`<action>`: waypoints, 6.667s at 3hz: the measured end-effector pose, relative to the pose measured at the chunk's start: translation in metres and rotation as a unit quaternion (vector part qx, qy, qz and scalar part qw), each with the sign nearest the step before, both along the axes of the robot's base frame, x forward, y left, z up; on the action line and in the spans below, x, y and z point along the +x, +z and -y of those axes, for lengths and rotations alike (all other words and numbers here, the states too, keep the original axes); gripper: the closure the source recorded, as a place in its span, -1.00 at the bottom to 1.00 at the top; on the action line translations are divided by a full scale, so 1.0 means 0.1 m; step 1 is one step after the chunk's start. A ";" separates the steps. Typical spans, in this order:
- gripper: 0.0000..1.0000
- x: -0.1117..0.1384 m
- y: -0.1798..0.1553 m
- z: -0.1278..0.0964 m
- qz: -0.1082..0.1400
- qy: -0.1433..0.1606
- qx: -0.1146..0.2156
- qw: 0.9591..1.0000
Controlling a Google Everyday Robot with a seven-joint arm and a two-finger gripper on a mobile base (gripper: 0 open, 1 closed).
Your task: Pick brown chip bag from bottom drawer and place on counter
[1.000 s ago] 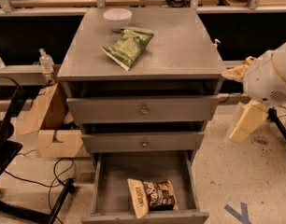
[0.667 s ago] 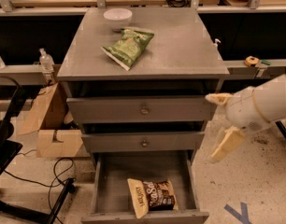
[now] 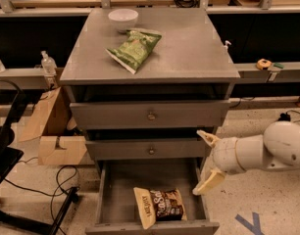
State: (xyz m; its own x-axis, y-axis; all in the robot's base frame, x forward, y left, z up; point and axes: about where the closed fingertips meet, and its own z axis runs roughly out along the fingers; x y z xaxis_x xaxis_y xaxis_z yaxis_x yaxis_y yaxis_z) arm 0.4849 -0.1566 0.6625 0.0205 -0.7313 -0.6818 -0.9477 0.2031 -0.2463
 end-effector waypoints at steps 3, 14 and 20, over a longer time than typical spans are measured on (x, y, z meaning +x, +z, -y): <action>-1.00 0.23 -0.66 -0.21 -0.006 -0.038 -0.004 0.999; 0.91 0.46 -4.82 -0.90 -0.190 0.020 -0.089 0.978; 1.00 0.18 -1.45 -1.26 -0.170 -0.054 -0.139 0.974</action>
Offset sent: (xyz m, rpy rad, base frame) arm 0.0227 0.0062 -0.0221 -0.0196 -0.0243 -0.0801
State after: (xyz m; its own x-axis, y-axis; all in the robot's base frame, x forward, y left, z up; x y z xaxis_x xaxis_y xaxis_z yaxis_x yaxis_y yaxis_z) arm 0.5029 -0.0309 0.5175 -0.2590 -0.8742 -0.4107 -0.9610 0.2761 0.0182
